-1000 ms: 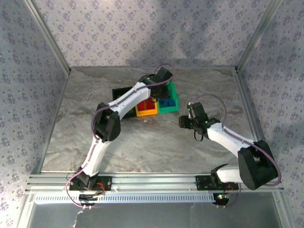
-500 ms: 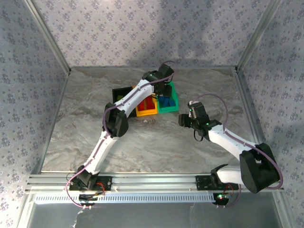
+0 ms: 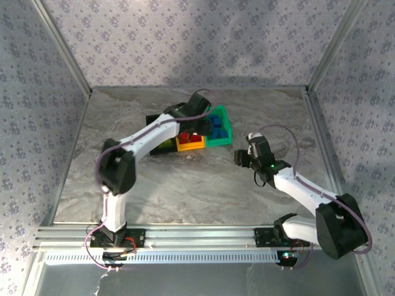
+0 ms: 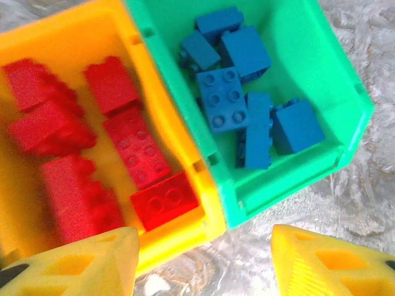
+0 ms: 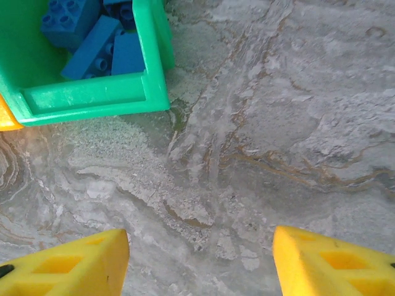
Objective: Sort the legos into containers by color
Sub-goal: Place the lego in the container, then reset both arms
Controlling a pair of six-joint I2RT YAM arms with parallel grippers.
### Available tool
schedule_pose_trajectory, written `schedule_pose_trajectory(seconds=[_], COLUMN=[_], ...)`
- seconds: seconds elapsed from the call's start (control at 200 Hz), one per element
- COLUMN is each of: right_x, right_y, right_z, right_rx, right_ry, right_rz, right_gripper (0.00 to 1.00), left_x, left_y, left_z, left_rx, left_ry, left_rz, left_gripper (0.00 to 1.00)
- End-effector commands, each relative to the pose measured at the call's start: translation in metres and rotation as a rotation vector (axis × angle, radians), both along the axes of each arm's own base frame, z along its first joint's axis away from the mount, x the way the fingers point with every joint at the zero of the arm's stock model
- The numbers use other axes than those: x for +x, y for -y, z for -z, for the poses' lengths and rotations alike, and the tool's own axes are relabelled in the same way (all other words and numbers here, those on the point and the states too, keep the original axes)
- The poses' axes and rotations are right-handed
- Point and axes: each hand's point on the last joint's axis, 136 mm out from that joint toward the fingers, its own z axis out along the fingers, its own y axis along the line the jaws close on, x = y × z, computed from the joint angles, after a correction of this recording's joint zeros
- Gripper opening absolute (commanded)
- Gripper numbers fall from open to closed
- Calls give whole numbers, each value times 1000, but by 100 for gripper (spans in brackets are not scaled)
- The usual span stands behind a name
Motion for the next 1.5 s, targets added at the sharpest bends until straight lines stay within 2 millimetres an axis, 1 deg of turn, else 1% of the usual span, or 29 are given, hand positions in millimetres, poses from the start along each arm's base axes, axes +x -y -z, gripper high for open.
schedule_pose_trajectory(seconds=[0.0, 0.14, 0.165, 0.245, 0.265, 0.31, 0.335, 0.37, 0.405, 0.47, 0.49, 0.515, 0.535, 0.545, 0.65, 0.715, 0.73, 0.82, 0.845, 0.88, 0.98, 1.074, 1.179, 1.239, 1.294, 1.344, 1.374, 1.429, 1.494], right_x=[3, 4, 4, 4, 4, 4, 3, 0, -3, -6, -7, -9, -8, -8, -2, 3, 4, 12, 14, 20, 34, 42, 50, 55, 59, 64, 69, 75, 80], right_y=[14, 26, 28, 37, 40, 55, 65, 82, 96, 124, 131, 141, 145, 147, 167, 178, 180, 193, 193, 191, 174, 173, 167, 161, 153, 143, 137, 132, 138], right_z=[-15, -28, -31, -45, -48, -58, -64, -70, -75, -89, -92, -95, -96, -96, -87, -69, -66, -50, -47, -45, -37, -27, -11, -3, 3, 7, 10, 16, 19], right_rx=[-26, 36, 42, 37, 30, 0, -16, -47, -75, -139, -155, -197, -211, -219, -258, -250, -242, -207, -198, -195, -206, -202, -220, -231, -246, -260, -269, -252, -183], right_ry=[76, 91, 97, 127, 136, 162, 182, 205, 227, 289, 309, 334, 348, 355, 414, 393, 387, 377, 380, 393, 417, 410, 402, 390, 383, 366, 359, 320, 286], right_rz=[45, 94, 98, 122, 132, 207, 261, 342, 408, 536, 563, 594, 604, 607, 615, 598, 601, 614, 606, 573, 446, 444, 403, 363, 318, 266, 229, 195, 187], right_gripper=[65, 67, 67, 69, 69, 73, 81, 92, 99, 100, 100, 100, 100, 100, 100, 100, 100, 100, 100, 100, 100, 100, 100, 100, 100, 100, 100, 100, 100], left_x=[1, -20, -23, -33, -35, -40, -42, -47, -51, -59, -62, -65, -68, -69, -76, -75, -74, -72, -71, -69, -59, -47, -28, -18, -10, -2, 7, 5, 6], left_y=[-28, -94, -107, -151, -162, -188, -203, -224, -243, -278, -289, -301, -310, -315, -347, -356, -358, -364, -365, -365, -364, -366, -356, -351, -347, -336, -329, -321, -320], left_z=[-38, -34, -31, -28, -27, -24, -25, -21, -17, -11, -10, -7, -5, -4, 6, 13, 11, 18, 21, 26, 41, 43, 42, 48, 59, 74, 74, 77, 77], left_rx=[-72, -52, -48, -39, -39, -32, -31, -27, -25, -31, -31, -32, -27, -27, 27, 77, 79, 136, 141, 140, 141, 121, 107, 116, 106, 95, 87, 81, 74], left_ry=[183, 231, 237, 267, 276, 296, 311, 323, 333, 347, 350, 358, 366, 370, 465, 546, 577, 610, 612, 602, 598, 630, 657, 646, 635, 598, 603, 564, 565], left_rz=[-72, -177, -202, -287, -308, -366, -404, -460, -516, -619, -653, -694, -723, -739, -797, -783, -783, -741, -727, -720, -682, -693, -624, -580, -556, -481, -433, -385, -378], left_gripper=[58, 58, 62, 63, 67, 71, 71, 75, 80, 81, 89, 91, 98, 99, 100, 100, 100, 100, 100, 100, 100, 100, 100, 100, 100, 100, 100, 100, 100])
